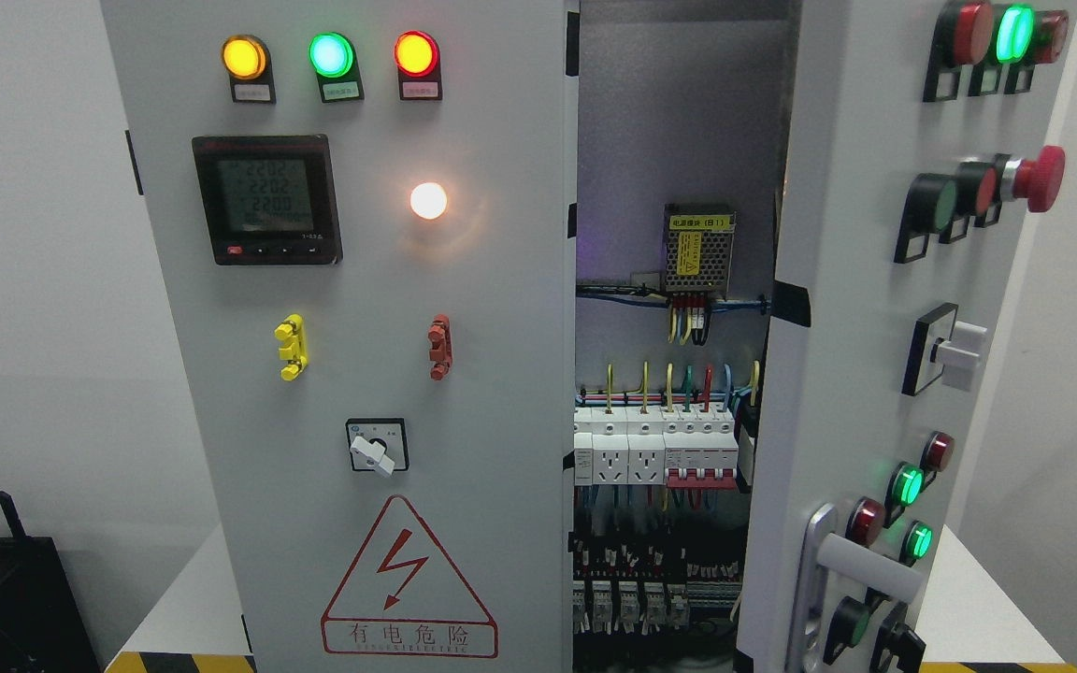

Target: Open door with both hands

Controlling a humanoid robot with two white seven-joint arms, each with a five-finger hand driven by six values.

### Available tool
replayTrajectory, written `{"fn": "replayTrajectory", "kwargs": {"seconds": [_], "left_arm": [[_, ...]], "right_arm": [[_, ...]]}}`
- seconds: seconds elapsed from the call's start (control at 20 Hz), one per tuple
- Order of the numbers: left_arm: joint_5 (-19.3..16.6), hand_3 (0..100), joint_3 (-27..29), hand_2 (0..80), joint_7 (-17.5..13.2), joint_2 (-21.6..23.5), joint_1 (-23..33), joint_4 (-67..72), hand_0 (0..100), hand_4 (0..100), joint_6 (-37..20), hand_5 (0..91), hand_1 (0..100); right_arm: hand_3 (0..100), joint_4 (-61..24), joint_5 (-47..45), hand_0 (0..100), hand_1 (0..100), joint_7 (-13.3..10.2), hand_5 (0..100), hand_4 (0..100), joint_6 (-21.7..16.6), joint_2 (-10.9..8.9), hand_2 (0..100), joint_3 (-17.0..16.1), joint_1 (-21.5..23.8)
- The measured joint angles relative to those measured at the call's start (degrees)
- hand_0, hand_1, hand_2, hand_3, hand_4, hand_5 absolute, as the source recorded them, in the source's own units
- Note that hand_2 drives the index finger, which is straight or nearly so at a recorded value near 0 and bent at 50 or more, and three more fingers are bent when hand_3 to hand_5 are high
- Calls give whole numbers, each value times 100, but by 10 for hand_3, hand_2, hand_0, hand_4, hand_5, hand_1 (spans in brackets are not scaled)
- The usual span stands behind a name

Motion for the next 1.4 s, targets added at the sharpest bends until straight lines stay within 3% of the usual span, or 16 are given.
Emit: {"fn": "replayTrajectory", "kwargs": {"seconds": [1.15, 1.4], "left_arm": [[0, 0, -41, 0, 0, 1, 0, -50, 0, 31, -3, 0, 0], [0, 0, -282, 0, -4, 61, 522, -732, 0, 31, -19, 0, 0]], "right_arm": [[0, 0, -1, 0, 0, 1, 0, 0, 0, 2, 0, 0, 0], [0, 0, -1, 0, 0, 1, 0, 0, 0, 4, 0, 0, 0]]}}
